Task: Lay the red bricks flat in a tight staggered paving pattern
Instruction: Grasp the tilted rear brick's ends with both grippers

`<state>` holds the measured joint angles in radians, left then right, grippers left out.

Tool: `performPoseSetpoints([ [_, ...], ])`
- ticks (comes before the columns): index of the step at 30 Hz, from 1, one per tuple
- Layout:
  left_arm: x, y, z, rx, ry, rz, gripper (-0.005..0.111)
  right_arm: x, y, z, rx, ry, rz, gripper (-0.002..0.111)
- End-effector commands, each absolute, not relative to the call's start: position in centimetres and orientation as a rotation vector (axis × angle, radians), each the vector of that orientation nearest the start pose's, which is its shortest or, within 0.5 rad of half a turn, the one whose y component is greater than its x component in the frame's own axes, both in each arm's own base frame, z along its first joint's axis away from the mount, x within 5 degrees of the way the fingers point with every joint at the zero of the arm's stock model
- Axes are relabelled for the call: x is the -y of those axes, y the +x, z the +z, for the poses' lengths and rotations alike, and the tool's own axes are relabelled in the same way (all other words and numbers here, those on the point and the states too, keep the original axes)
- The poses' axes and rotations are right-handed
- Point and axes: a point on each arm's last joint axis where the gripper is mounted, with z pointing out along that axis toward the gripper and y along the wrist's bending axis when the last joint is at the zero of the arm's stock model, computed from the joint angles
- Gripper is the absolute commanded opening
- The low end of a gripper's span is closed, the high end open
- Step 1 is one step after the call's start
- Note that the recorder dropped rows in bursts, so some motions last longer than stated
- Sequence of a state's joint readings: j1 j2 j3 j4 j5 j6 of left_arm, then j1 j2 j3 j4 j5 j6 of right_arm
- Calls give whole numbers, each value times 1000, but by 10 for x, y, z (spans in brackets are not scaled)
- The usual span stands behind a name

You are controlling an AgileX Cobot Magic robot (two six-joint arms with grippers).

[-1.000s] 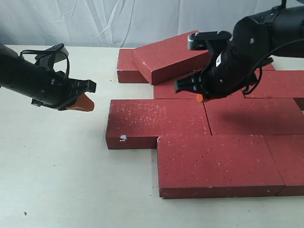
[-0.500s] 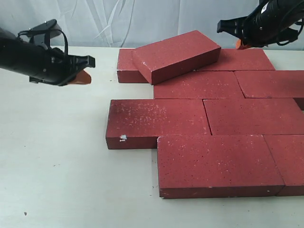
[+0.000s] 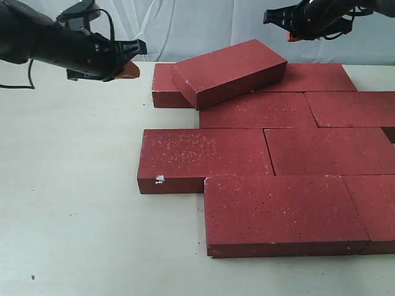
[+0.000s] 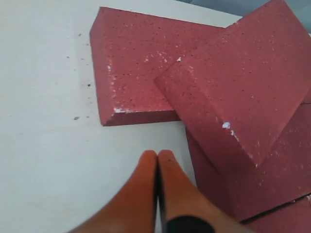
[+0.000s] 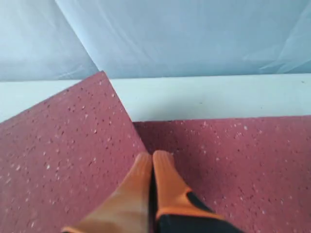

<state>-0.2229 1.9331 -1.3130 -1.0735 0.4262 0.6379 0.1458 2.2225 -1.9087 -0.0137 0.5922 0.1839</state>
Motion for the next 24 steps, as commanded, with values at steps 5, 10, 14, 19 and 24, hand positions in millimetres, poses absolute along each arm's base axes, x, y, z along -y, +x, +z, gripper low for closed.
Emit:
performPoseSetpoints([
  [5, 155, 441, 170, -2434, -134, -843, 0, -59, 548, 195, -2356, 140, 173, -1],
  [10, 162, 453, 154, -2475, -203, -913, 0, -52, 557, 172, -2417, 200, 268, -1],
  [14, 172, 460, 147, -2486, -200, -946, 0, -57, 556, 158, -2484, 152, 312, -1],
  [19, 182, 464, 145, -2480, -183, -965, 0, -63, 550, 157, -2552, 34, 378, -1],
  [24, 181, 463, 150, -2507, -178, -1025, 0, -69, 540, 166, -2655, -46, 444, -1],
])
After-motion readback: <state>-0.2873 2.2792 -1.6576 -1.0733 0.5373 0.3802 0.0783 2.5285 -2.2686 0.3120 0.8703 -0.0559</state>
